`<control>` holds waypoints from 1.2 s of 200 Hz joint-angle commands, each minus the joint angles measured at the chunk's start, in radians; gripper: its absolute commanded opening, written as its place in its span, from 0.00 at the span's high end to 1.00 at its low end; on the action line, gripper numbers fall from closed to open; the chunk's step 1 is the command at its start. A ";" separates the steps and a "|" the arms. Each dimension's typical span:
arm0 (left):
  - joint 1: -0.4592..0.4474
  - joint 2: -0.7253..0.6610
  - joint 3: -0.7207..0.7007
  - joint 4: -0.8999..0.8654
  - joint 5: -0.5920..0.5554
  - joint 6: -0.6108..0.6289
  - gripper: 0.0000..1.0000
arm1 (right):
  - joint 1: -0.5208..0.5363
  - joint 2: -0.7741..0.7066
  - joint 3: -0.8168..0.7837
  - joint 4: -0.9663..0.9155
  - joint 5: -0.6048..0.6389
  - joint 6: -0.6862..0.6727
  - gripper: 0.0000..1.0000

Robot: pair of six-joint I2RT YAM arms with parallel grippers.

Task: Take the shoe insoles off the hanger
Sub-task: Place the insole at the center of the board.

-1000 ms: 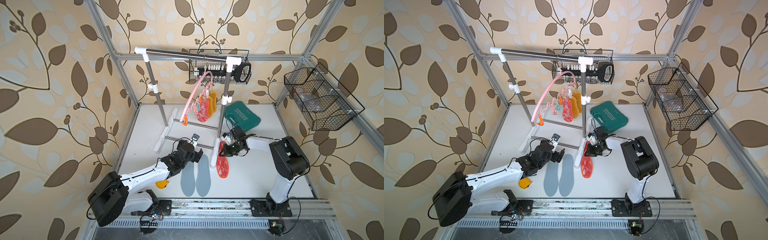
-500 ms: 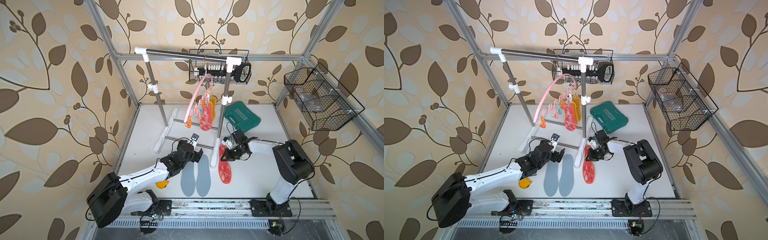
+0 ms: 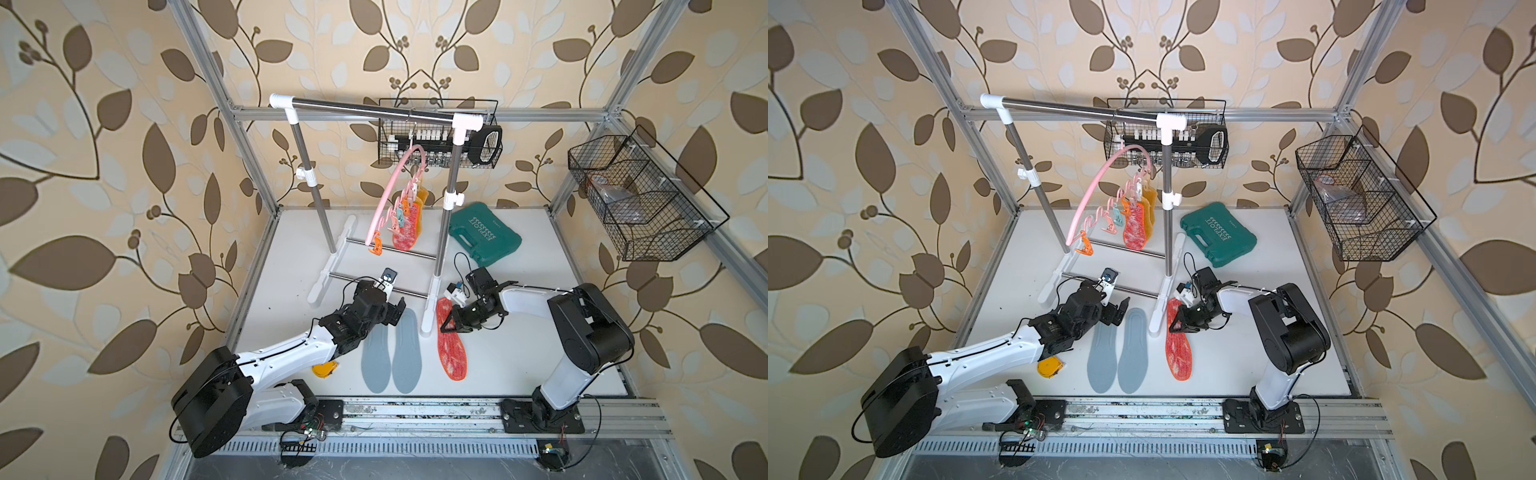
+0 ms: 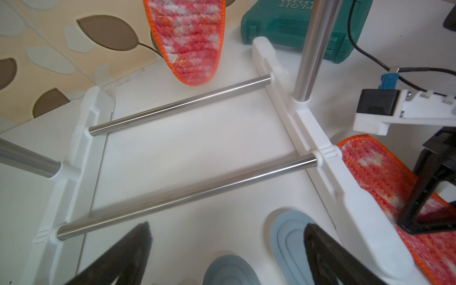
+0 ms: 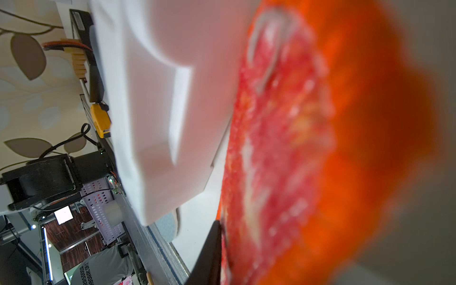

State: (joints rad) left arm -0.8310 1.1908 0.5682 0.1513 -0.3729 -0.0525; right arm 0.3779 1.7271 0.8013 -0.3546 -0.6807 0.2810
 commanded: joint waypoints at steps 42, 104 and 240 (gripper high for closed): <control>0.003 -0.023 -0.004 0.033 -0.009 -0.001 0.01 | 0.015 -0.028 -0.069 -0.064 0.136 0.031 0.76; 0.003 -0.009 -0.007 0.048 -0.003 -0.003 0.01 | 0.022 -0.039 -0.104 -0.059 0.123 0.033 0.78; 0.003 0.013 -0.011 0.067 -0.005 -0.009 0.01 | 0.038 -0.278 -0.155 -0.086 0.377 0.133 0.02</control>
State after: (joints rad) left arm -0.8310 1.2060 0.5674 0.1818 -0.3748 -0.0528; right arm 0.4198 1.4899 0.6971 -0.3405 -0.5270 0.3649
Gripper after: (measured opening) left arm 0.989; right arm 0.976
